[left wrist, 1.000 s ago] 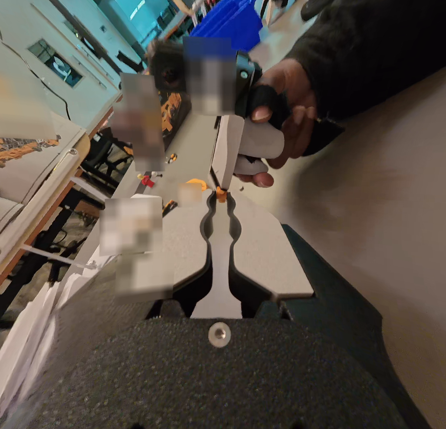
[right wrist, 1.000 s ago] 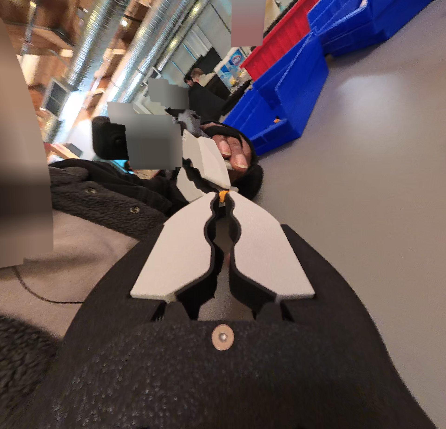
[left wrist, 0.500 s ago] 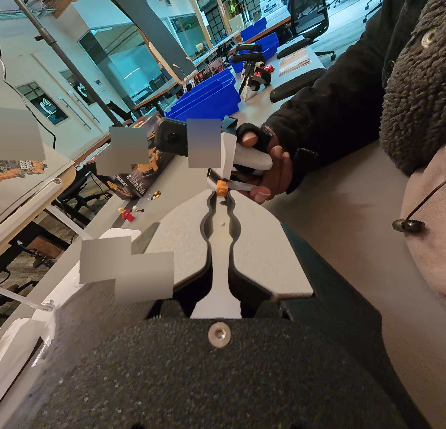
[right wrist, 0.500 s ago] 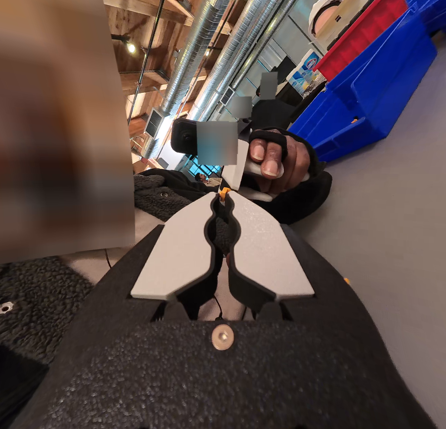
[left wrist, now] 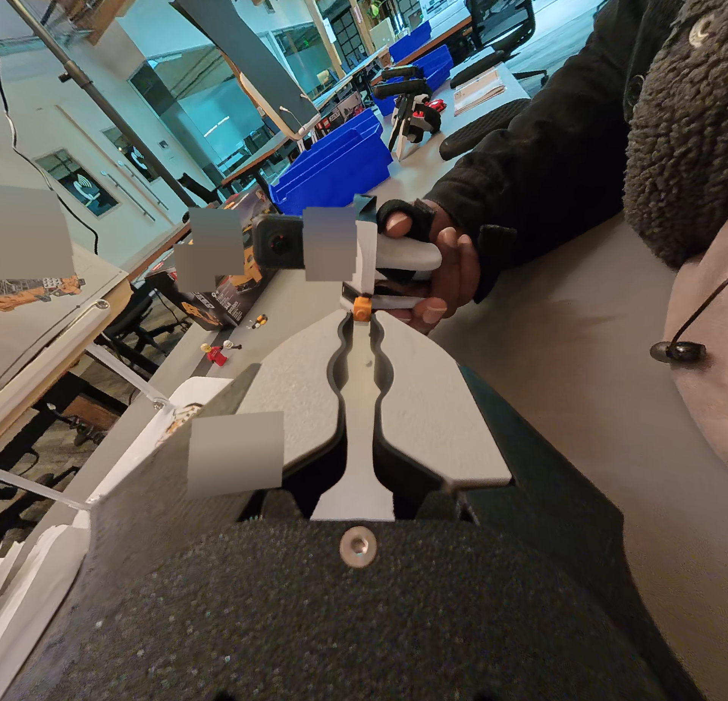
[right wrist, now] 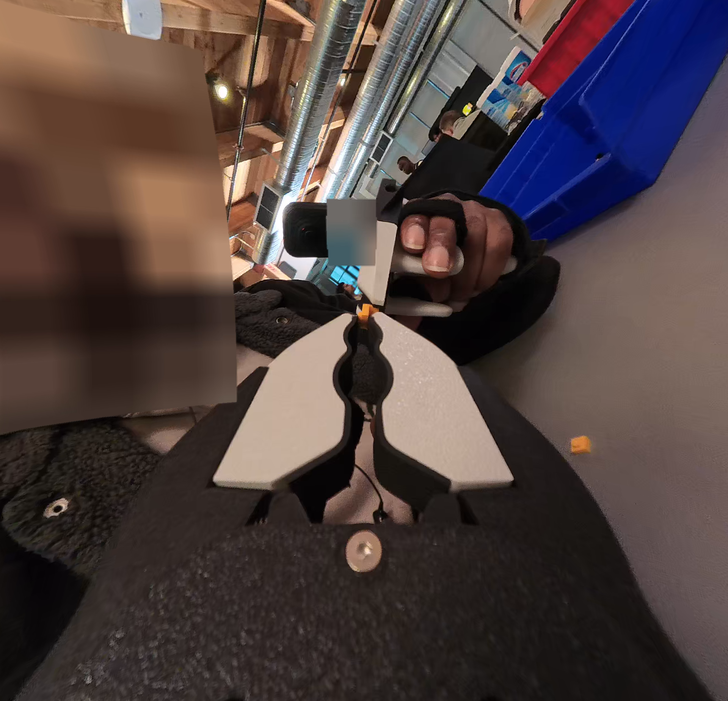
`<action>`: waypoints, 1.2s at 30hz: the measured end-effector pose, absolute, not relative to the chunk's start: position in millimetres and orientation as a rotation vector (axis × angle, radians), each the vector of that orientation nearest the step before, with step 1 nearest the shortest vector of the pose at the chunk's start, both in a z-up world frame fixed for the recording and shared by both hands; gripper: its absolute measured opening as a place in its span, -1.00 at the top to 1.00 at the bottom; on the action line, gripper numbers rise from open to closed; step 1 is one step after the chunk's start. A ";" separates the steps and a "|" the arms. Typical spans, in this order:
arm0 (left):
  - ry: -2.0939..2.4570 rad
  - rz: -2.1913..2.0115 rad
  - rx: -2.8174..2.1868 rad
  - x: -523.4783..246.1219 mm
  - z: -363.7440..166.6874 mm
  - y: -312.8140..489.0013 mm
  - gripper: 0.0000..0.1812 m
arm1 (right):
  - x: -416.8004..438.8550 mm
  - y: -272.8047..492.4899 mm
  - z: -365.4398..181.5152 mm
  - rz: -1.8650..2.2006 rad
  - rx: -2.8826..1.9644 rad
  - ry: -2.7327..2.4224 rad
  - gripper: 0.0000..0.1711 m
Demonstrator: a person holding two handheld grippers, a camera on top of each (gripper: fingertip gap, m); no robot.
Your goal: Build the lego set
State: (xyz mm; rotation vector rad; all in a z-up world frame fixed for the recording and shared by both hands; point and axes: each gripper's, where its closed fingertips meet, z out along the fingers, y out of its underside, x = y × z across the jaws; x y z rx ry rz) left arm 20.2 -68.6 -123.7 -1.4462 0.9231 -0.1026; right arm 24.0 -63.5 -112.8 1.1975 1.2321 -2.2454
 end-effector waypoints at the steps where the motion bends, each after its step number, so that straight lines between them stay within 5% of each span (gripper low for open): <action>1: 0.931 -0.098 -1.436 21.2 -123.1 -69.2 0.92 | 24.7 -64.2 -113.0 -2.238 1.191 1.233 0.96; 28: 0.935 -0.148 -1.463 24.2 -122.0 -68.6 0.92 | 27.7 -65.2 -113.9 -2.218 1.158 1.247 0.95; 36: 0.744 -0.306 -1.685 -11.7 -137.2 -53.8 0.92 | 10.1 -36.7 -147.7 -2.143 1.587 2.036 0.84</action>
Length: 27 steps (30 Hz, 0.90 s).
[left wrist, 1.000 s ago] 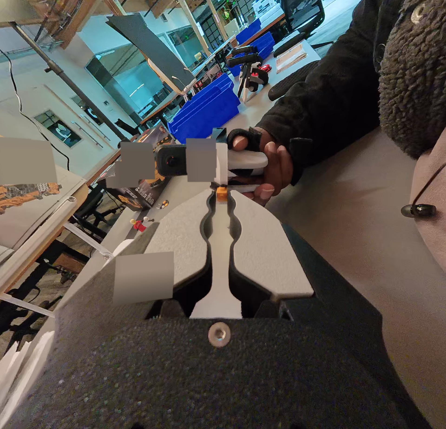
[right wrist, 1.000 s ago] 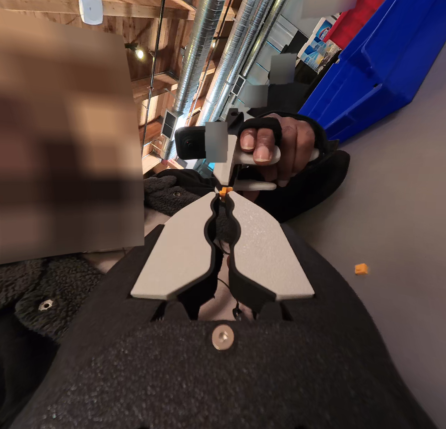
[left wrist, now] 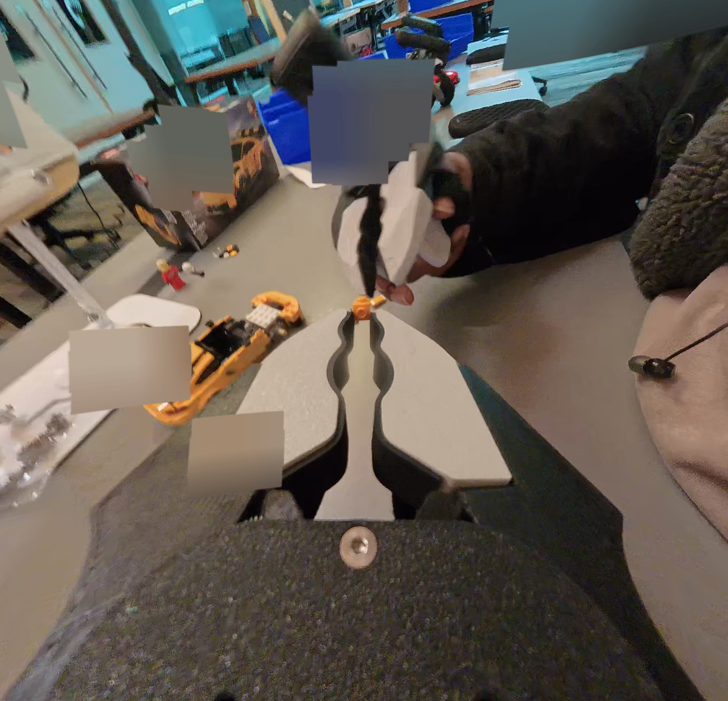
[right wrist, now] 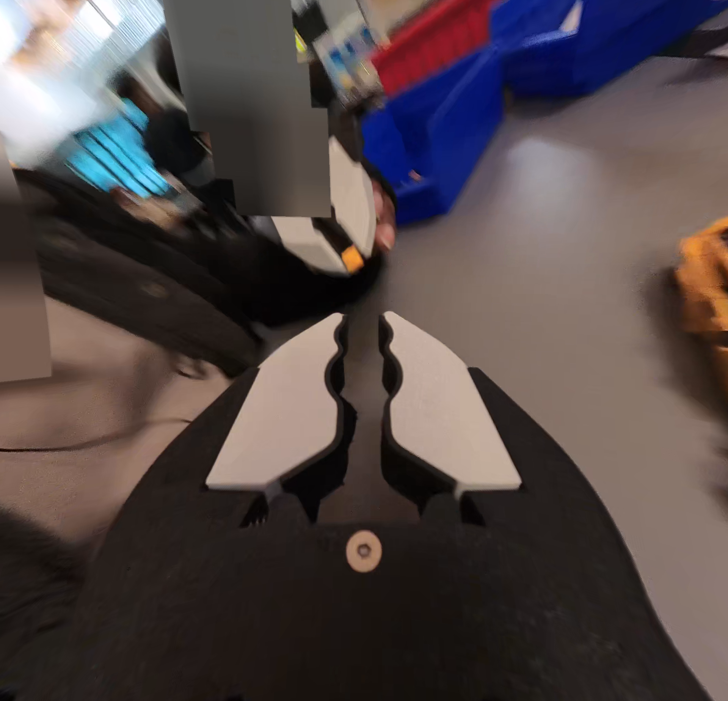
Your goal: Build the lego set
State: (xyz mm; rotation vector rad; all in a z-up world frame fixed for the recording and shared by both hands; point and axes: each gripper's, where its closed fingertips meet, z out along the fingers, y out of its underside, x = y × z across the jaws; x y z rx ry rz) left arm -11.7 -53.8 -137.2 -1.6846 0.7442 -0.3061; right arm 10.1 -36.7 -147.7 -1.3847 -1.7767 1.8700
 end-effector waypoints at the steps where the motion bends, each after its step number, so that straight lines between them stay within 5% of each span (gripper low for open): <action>1: 0.717 -0.326 -1.706 -17.6 -140.3 -52.0 0.92 | 9.1 -36.9 -161.3 1.680 -1.366 -1.868 0.84; 14: 0.630 -0.398 -1.802 -46.6 -161.1 -43.8 0.92 | 4.0 -72.3 -246.0 0.849 -1.299 -2.456 0.84; 24: 0.658 -0.430 -1.791 -41.6 -161.7 -46.4 0.92 | 2.4 -69.0 -250.9 0.810 -1.279 -2.507 0.92; 27: 0.652 -0.476 -1.763 -37.3 -158.5 -47.6 0.92 | -2.2 -60.0 -216.0 1.052 -1.266 -2.372 0.92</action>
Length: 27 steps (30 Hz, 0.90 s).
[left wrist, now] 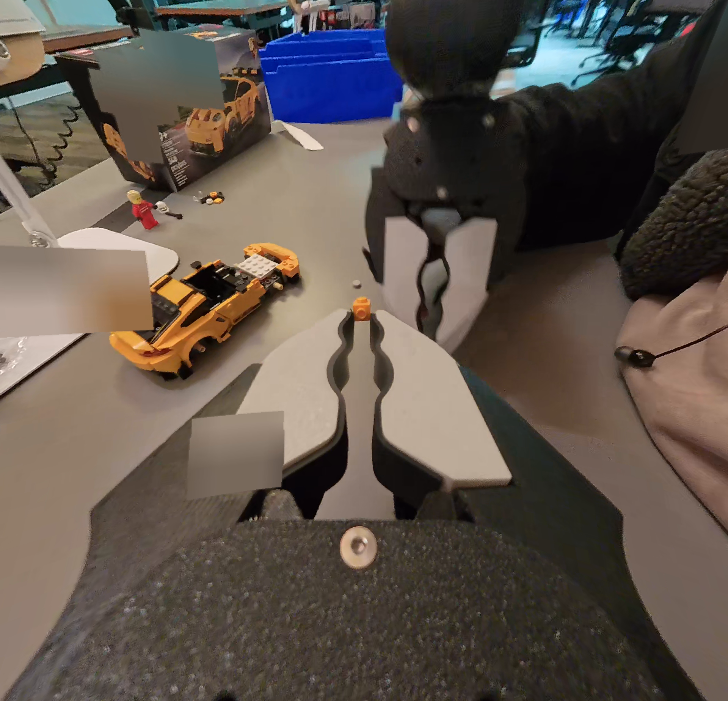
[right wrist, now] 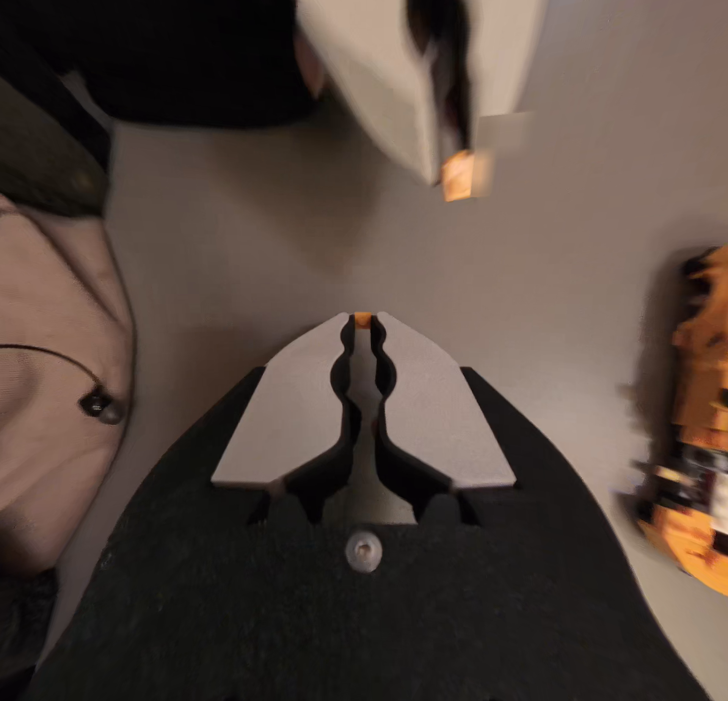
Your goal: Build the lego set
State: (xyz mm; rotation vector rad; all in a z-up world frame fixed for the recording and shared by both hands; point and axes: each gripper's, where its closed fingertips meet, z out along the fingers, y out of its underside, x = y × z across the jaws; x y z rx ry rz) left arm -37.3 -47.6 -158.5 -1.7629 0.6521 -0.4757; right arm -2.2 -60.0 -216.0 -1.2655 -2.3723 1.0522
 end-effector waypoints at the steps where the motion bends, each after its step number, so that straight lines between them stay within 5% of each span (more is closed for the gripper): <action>1: 0.650 -0.501 -1.748 -34.6 -156.6 -48.3 0.92 | -4.3 -54.6 -195.7 1.150 -1.243 -2.294 0.92; 6: 0.661 -0.605 -1.680 -17.0 -149.1 -51.9 0.92 | -1.8 -41.6 -134.3 1.402 -1.163 -2.071 0.92; 27: 0.739 -0.659 -1.628 6.8 -146.1 -59.7 0.92 | 1.0 -60.6 -139.8 1.476 -1.163 -2.141 0.92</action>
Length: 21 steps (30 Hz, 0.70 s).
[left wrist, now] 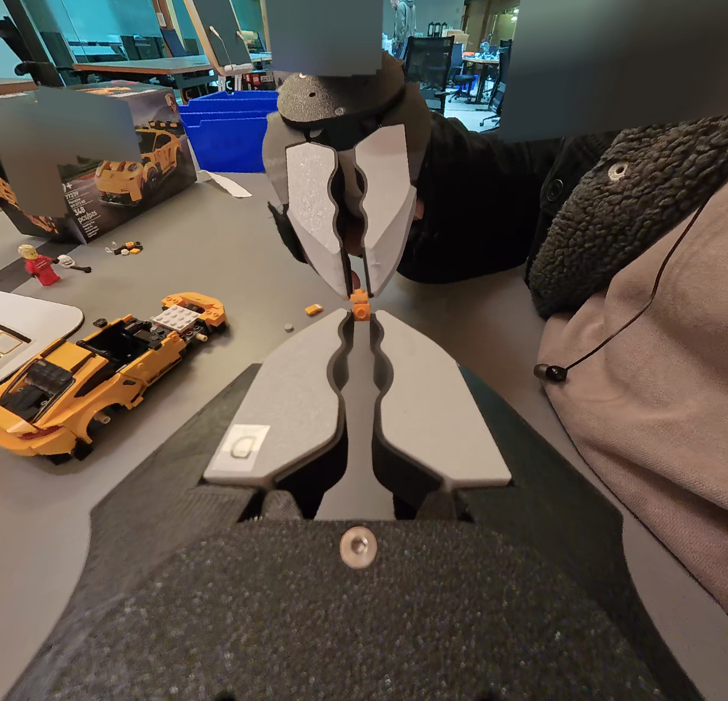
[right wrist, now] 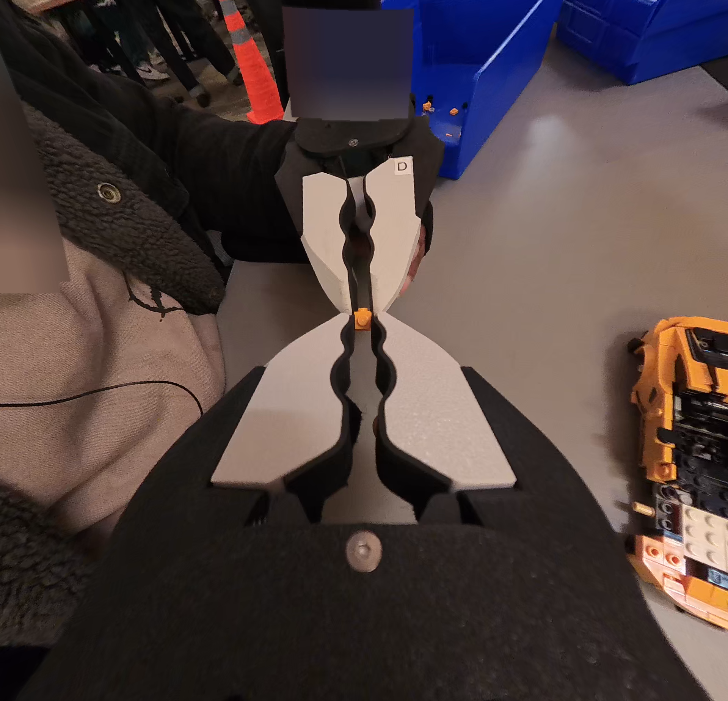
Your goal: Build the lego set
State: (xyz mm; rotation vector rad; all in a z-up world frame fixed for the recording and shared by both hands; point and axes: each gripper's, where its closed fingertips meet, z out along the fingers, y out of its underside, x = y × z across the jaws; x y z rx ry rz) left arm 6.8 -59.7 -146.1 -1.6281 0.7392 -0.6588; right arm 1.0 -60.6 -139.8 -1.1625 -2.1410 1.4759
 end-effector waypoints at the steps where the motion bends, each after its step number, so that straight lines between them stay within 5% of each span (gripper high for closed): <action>1: 0.736 -0.668 -1.621 7.2 -145.0 -60.2 0.92 | 1.5 -61.0 -138.6 1.480 -1.158 -2.141 0.92; 21: 0.614 -0.722 -1.391 0.1 -98.3 -67.2 0.92 | -5.9 -70.5 -101.6 1.331 -1.100 -2.229 0.91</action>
